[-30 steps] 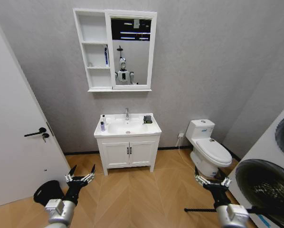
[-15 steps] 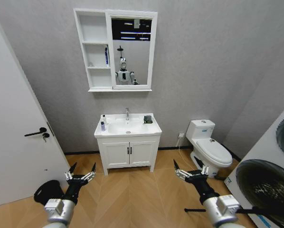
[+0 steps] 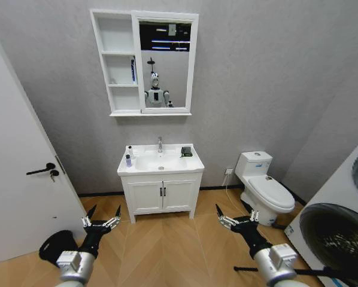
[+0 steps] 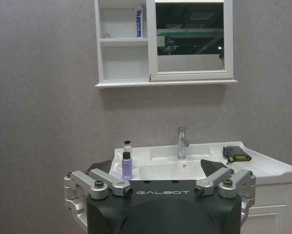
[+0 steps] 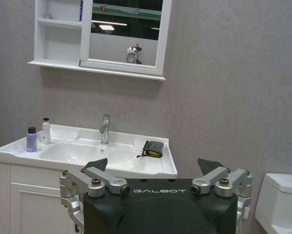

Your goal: Move facial cleanser and shampoo from washbasin to cabinet, then wipe washbasin with towel.

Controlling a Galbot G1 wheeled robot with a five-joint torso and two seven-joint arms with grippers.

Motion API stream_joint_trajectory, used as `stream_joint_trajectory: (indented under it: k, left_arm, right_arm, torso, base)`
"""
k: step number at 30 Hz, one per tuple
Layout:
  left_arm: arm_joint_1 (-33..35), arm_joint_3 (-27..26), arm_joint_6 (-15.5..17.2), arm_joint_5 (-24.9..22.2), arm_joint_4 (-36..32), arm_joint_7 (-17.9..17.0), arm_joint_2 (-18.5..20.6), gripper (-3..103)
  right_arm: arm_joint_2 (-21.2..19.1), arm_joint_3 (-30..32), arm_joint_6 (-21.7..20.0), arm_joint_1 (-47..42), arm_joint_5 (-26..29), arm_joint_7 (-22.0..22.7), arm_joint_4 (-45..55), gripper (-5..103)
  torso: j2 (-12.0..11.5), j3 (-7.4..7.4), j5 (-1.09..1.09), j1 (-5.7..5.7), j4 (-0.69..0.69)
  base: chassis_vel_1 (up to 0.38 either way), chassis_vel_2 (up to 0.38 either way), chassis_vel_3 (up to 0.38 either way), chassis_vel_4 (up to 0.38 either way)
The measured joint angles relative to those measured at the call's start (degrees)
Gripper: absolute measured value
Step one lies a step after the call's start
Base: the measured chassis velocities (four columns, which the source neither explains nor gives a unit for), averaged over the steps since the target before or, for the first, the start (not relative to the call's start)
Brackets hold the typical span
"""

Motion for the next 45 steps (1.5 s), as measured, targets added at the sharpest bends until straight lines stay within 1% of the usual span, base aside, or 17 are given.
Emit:
stream_joint_trajectory:
  k: [11, 14, 18, 22, 24, 25, 26, 27, 28, 30, 33, 37, 38, 41, 45]
  left_arm:
    - [0.6, 0.4, -0.2, 1.3, -0.1, -0.1, -1.1, 100]
    - [0.7, 0.5, -0.4, 1.5, -0.1, -0.1, -1.2, 100]
    - [0.8, 0.5, -0.5, 1.5, -0.2, -0.2, -1.3, 100]
    - [0.7, 0.4, -0.5, 1.5, -0.3, -0.4, -1.3, 100]
    - [0.7, 0.3, -0.5, 1.4, -0.3, -0.5, -1.4, 100]
    - [0.7, 0.3, -0.5, 1.4, -0.3, -0.5, -1.4, 100]
    - [0.7, 0.3, -0.5, 1.4, -0.3, -0.6, -1.4, 100]
    - [0.7, 0.3, -0.5, 1.4, -0.3, -0.6, -1.4, 100]
    - [0.6, 0.4, -0.5, 1.4, -0.3, -0.7, -1.4, 100]
    - [0.5, 0.5, -0.5, 1.4, -0.2, -0.8, -1.5, 100]
    - [0.5, 0.6, -0.5, 1.4, -0.2, -0.8, -1.5, 100]
    - [0.4, 0.8, -0.5, 1.4, 0.0, -1.0, -1.6, 100]
    - [0.3, 0.8, -0.5, 1.5, 0.0, -1.1, -1.7, 100]
    - [0.3, 0.8, -0.5, 1.5, 0.0, -1.2, -1.7, 100]
    - [0.3, 0.8, -0.8, 1.7, 0.2, -1.4, -2.0, 100]
  right_arm:
    - [0.3, 0.2, 1.4, -0.9, -0.2, -0.5, -1.0, 100]
    - [0.4, 0.4, 1.9, -1.3, -0.2, -0.6, -1.3, 100]
    - [0.5, 0.5, 2.3, -1.6, -0.2, -0.8, -1.4, 100]
    - [0.5, 0.6, 2.5, -1.7, -0.2, -0.8, -1.4, 100]
    - [0.6, 0.8, 2.6, -1.8, -0.2, -0.8, -1.4, 100]
    - [0.6, 0.8, 2.6, -1.8, -0.2, -0.8, -1.4, 100]
    - [0.7, 0.8, 2.8, -1.9, -0.2, -0.8, -1.6, 100]
    - [0.7, 0.8, 2.8, -1.9, -0.2, -0.8, -1.6, 100]
    - [0.8, 0.9, 3.2, -2.2, -0.2, -1.0, -1.7, 100]
    - [0.9, 1.0, 3.4, -2.4, -0.2, -1.1, -1.8, 100]
    - [0.9, 1.0, 3.6, -2.5, -0.2, -1.2, -1.9, 100]
    - [0.9, 1.0, 3.7, -2.2, -0.2, -1.2, -2.2, 100]
    - [0.9, 1.0, 3.7, -2.2, -0.2, -1.2, -2.3, 100]
    - [0.9, 1.0, 3.7, -2.2, -0.2, -1.3, -2.5, 100]
    - [0.9, 0.9, 3.7, -2.2, -0.5, -1.4, -2.8, 100]
  torso:
    - [0.0, 0.0, 0.0, -0.02, 0.01]
    - [0.0, -0.01, 0.0, -0.02, -0.02]
    - [0.0, -0.01, 0.0, -0.03, 0.01]
    - [0.0, -0.01, 0.01, -0.04, 0.01]
    - [0.0, 0.01, -0.04, 0.0, -0.01]
    - [0.0, 0.01, -0.04, 0.0, -0.01]
    - [0.0, 0.0, 0.04, -0.01, 0.01]
    - [0.0, 0.0, 0.04, -0.01, 0.01]
    - [0.0, 0.0, -0.02, -0.01, 0.01]
    - [0.0, 0.01, 0.01, 0.0, 0.0]
    - [0.0, 0.0, 0.0, -0.02, -0.01]
    - [0.0, 0.0, 0.01, -0.01, 0.01]
    - [0.0, -0.01, -0.03, -0.03, -0.01]
    - [0.0, 0.0, 0.02, -0.01, 0.01]
    - [0.0, 0.0, 0.0, -0.02, -0.01]
  base:
    - [-0.114, 0.117, 0.111, -0.119]
    - [-0.148, 0.119, 0.138, -0.14]
    - [-0.189, 0.171, 0.178, -0.179]
    - [-0.21, 0.215, 0.232, -0.244]
    - [-0.241, 0.266, 0.238, -0.258]
    - [-0.241, 0.285, 0.244, -0.263]
    - [-0.275, 0.263, 0.266, -0.294]
    - [-0.275, 0.263, 0.266, -0.294]
    - [-0.251, 0.25, 0.25, -0.242]
    - [-0.246, 0.25, 0.25, -0.256]
    - [-0.269, 0.258, 0.261, -0.266]
    - [-0.268, 0.257, 0.266, -0.26]
    - [-0.269, 0.269, 0.302, -0.272]
    - [-0.26, 0.266, 0.278, -0.268]
    - [-0.259, 0.264, 0.277, -0.283]
